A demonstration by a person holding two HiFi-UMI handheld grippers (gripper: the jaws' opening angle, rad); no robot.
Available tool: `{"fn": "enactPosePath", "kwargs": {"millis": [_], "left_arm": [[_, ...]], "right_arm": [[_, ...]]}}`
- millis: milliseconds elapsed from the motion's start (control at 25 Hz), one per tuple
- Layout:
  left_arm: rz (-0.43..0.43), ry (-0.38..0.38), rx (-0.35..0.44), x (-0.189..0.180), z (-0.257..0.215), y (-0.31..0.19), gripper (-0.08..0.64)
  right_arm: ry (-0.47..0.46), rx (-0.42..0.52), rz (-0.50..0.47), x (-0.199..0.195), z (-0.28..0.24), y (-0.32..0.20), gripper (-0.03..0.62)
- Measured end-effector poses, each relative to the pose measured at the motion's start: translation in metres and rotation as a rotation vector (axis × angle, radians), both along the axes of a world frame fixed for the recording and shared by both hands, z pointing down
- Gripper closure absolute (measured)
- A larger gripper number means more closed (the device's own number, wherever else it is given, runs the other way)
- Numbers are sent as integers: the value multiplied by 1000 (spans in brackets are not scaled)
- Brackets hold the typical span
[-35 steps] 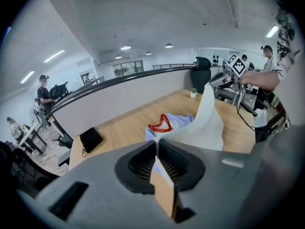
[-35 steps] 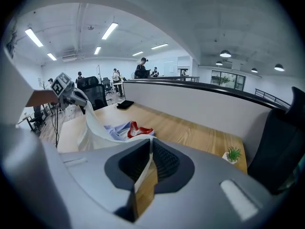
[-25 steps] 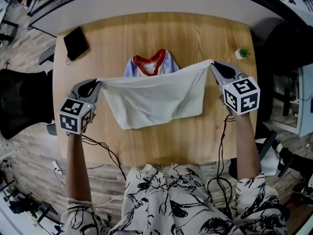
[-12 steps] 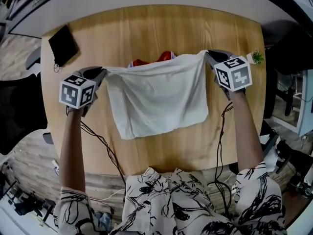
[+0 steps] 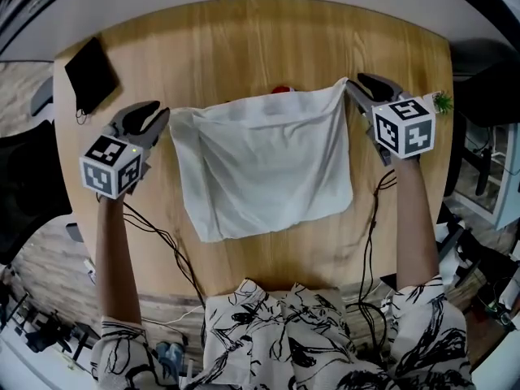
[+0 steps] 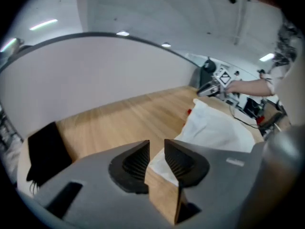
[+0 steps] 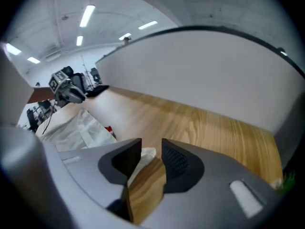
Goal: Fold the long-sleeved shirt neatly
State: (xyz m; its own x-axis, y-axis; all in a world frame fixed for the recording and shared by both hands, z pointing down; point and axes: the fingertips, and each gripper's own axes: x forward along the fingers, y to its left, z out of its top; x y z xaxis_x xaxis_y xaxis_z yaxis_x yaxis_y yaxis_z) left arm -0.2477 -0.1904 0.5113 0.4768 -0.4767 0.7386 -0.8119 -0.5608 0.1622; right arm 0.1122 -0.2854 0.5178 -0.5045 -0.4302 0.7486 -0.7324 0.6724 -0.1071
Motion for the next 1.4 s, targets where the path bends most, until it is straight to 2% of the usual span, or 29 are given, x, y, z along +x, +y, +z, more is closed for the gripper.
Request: {"fn": "enactPosePath", "kwargs": {"millis": [40, 120, 160, 240, 320, 440, 520, 600, 640, 680, 720, 800, 920, 1000, 1080, 1120, 1160, 1200, 1280, 1320, 1400], "left_arm": [[87, 4, 34, 12, -9, 6, 456], [249, -44, 82, 31, -18, 17, 452], [317, -87, 93, 36, -17, 21, 440], [423, -170, 88, 45, -6, 27, 419], [502, -235, 79, 55, 7, 29, 399], [602, -254, 88, 83, 12, 35, 393], [671, -276, 91, 98, 16, 39, 393], [732, -325, 94, 104, 26, 41, 419], [747, -344, 94, 104, 29, 41, 436], [742, -350, 98, 103, 30, 39, 488], [716, -339, 101, 101, 28, 35, 545], [621, -277, 90, 95, 17, 27, 543], [480, -204, 45, 85, 5, 13, 543], [413, -175, -5, 80, 9, 10, 545], [355, -177, -41, 75, 20, 5, 541], [330, -188, -48, 73, 26, 1, 535], [307, -198, -46, 71, 30, -2, 532], [285, -194, -38, 70, 30, -4, 495], [235, -131, -19, 66, 18, -3, 383], [205, -90, -7, 63, 6, 0, 382], [145, -38, 35, 53, -24, 15, 382]], "right_arm": [[-44, 49, -85, -9, -13, 5, 435], [-97, 131, -334, -35, -35, 28, 403], [-89, 146, -454, -47, -39, 43, 381], [-33, 131, -635, -65, -29, 68, 368], [46, 100, -766, -75, -8, 84, 356], [197, 88, -918, -75, 16, 94, 363], [264, 111, -960, -74, 23, 91, 448], [291, 138, -971, -76, 23, 84, 555], [293, 145, -972, -78, 21, 82, 571], [289, 148, -970, -80, 18, 79, 572], [280, 149, -961, -82, 15, 76, 572], [248, 136, -915, -85, 7, 68, 572], [164, 70, -784, -85, 1, 54, 572], [126, 17, -697, -86, 6, 47, 571], [140, -2, -630, -87, 19, 40, 571], [152, 0, -599, -87, 26, 36, 567], [159, 7, -564, -85, 31, 32, 535], [158, 14, -526, -83, 32, 30, 489], [133, 34, -452, -74, 23, 28, 405], [110, 41, -415, -67, 14, 30, 382], [39, 39, -338, -49, -9, 43, 380]]}}
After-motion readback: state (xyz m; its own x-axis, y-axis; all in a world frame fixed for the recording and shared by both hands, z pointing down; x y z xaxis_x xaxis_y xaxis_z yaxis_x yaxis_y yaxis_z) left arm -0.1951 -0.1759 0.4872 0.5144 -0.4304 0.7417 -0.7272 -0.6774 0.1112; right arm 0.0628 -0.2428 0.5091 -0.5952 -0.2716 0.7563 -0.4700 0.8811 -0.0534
